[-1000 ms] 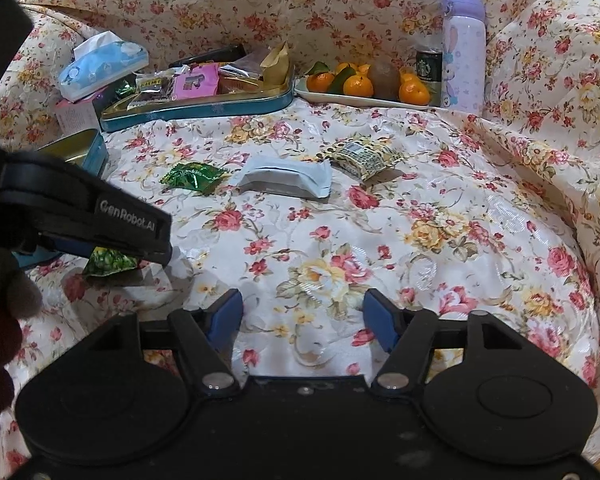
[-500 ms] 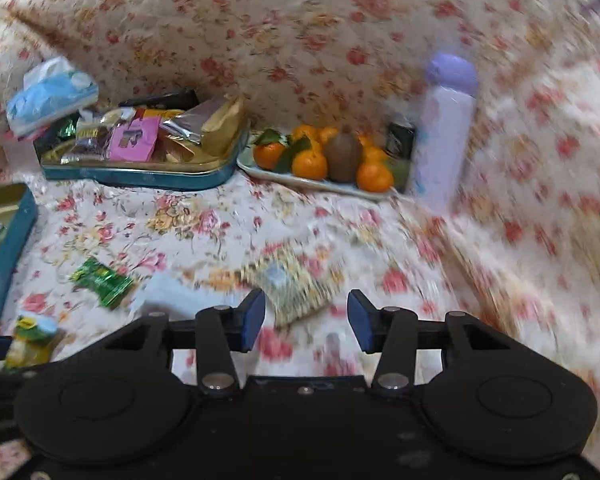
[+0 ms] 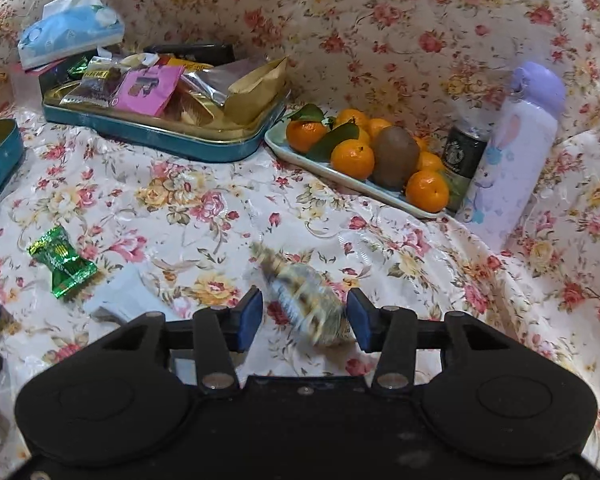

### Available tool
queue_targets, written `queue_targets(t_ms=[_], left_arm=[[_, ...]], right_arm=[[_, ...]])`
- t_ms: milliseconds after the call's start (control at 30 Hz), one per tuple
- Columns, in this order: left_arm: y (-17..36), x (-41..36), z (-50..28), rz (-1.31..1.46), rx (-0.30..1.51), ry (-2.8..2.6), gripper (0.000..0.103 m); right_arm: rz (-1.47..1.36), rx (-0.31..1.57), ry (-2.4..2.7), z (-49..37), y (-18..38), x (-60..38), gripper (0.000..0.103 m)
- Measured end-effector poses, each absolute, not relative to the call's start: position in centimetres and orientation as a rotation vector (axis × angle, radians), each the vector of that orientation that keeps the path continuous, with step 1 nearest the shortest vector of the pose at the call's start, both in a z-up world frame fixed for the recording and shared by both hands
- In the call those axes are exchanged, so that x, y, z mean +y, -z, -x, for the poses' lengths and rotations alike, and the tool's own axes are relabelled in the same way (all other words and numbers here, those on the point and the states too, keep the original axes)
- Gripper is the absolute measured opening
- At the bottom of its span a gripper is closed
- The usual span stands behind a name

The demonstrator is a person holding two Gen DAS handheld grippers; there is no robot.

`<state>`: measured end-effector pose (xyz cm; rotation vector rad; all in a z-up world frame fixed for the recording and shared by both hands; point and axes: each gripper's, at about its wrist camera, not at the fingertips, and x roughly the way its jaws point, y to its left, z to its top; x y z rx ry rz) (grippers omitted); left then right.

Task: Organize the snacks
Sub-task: 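Grasp the beige patterned barcode packet with the right tool, then carry both held packets toward the gold metal tray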

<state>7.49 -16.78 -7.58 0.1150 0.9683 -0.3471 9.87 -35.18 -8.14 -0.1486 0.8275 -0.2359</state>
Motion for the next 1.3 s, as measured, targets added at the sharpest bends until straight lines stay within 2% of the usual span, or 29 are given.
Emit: queue_targets(t_ms=[133,233,567,633,700,800,1300], left_arm=[[7.4,-16.0,-8.2,-0.074,0.998,0.371,0.051],[7.2,-15.6,-8.5,-0.043,1.009,0.376,0.051],[7.1,-15.5,-9.5,-0.008,1.043,0.384,0.051],[7.3,-15.6,-9.7,-0.003,1.056,0.378,0.05],[7.3,-15.7,-9.7,-0.004,1.057,0.371,0.048],[7.3,-15.6,-9.8,0.003,1.066,0.372,0.047],[7.3,-16.2,-9.8,-0.028,1.066,0.35,0.047]], right_arm=[[0.114,0.834,0.205,-9.9,8.0,-36.0,0.05],[0.078,0.837,0.197,-10.1,8.1,-36.7,0.055],[-0.027,0.844,0.168,-10.1,8.3,-37.9,0.056],[-0.025,0.842,0.17,-10.0,8.3,-37.7,0.055],[-0.026,0.841,0.164,-9.8,8.2,-37.6,0.045],[-0.02,0.839,0.185,-9.2,8.1,-37.3,0.039],[-0.102,0.846,0.364,-0.2,6.3,-33.5,0.037]])
